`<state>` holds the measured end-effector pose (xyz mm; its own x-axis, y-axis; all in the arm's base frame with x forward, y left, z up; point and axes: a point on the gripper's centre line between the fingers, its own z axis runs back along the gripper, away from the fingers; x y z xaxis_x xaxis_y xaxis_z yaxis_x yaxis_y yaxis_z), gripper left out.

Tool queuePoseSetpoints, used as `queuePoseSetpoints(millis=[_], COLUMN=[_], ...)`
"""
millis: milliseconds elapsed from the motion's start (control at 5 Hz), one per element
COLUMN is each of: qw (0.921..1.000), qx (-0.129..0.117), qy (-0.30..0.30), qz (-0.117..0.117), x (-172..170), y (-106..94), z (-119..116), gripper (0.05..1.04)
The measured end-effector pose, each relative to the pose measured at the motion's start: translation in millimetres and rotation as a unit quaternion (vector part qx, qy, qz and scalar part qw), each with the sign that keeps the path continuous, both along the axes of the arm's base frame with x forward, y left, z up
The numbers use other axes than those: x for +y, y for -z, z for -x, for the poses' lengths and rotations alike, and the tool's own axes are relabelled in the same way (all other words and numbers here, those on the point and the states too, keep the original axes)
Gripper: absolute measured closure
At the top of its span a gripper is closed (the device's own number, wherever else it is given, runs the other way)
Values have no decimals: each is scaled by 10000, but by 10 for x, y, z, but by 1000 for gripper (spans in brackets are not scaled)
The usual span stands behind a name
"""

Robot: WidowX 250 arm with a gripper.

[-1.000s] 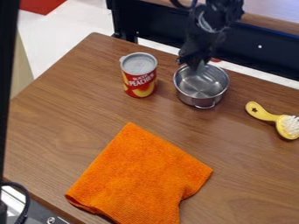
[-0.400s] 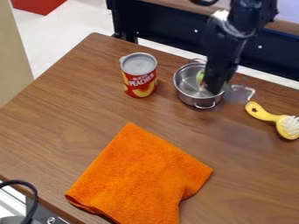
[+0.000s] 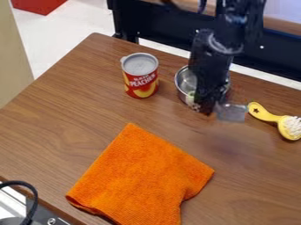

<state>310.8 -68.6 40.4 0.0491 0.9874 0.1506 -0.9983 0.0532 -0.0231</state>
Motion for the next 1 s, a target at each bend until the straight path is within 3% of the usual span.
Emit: queuePoseSetpoints(millis=[200, 400, 800, 1000], qw=[9999, 9998, 9996, 9991], qx=[-162, -165, 85, 30], qy=[8, -79, 45, 229], qz=[-5, -52, -270, -353], x=[81, 255, 437, 506], y=[69, 199, 520, 592], z=[-21, -41, -28, 3], gripper=[778, 778, 778, 778])
